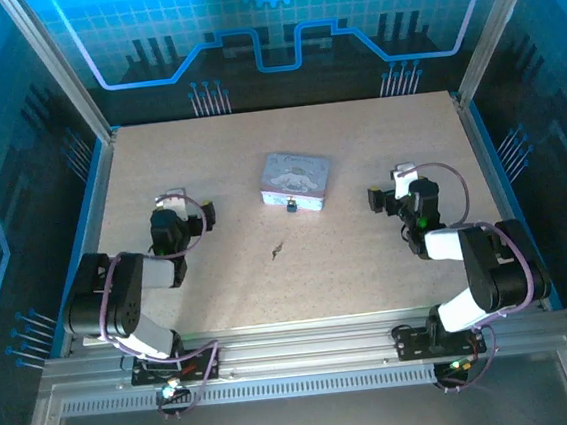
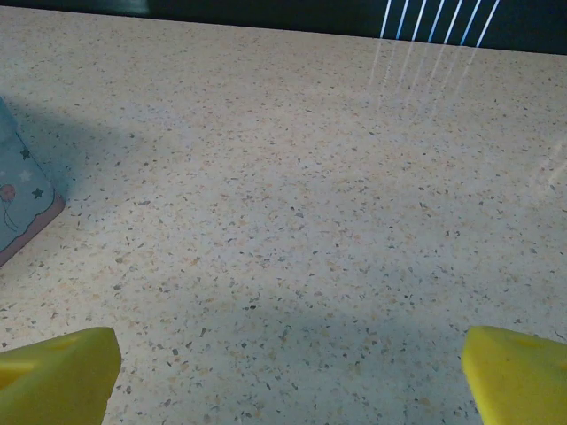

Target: Unlock the padlock with the key

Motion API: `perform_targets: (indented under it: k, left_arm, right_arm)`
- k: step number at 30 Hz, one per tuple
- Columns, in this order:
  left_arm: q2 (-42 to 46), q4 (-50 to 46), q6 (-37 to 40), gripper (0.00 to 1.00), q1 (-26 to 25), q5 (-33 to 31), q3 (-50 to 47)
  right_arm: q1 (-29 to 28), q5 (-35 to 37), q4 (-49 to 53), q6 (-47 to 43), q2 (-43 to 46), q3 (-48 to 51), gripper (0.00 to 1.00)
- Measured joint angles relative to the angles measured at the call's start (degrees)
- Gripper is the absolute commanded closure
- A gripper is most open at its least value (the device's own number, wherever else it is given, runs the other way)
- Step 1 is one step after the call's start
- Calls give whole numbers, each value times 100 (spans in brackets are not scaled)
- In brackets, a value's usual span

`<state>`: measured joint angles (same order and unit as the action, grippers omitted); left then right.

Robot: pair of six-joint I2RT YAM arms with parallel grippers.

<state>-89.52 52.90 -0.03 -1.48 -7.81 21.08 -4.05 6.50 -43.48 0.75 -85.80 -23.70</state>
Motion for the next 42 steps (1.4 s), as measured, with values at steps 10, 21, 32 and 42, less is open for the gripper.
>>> perform_targets:
  k: [10,21,32,42]
  left_arm:
    - [0,0,0,1,0,0,0]
    - [0,0,0,1,0,0,0]
    - [0,0,0,1,0,0,0]
    - [286,-260,17,1,-2,216,-7]
  right_arm:
    - [0,-13,0,2,0,0,0]
    - [0,-13,0,2,0,0,0]
    - [0,-13,2,0,0,0,0]
    - [-2,-33,151,-17,7,-55,0]
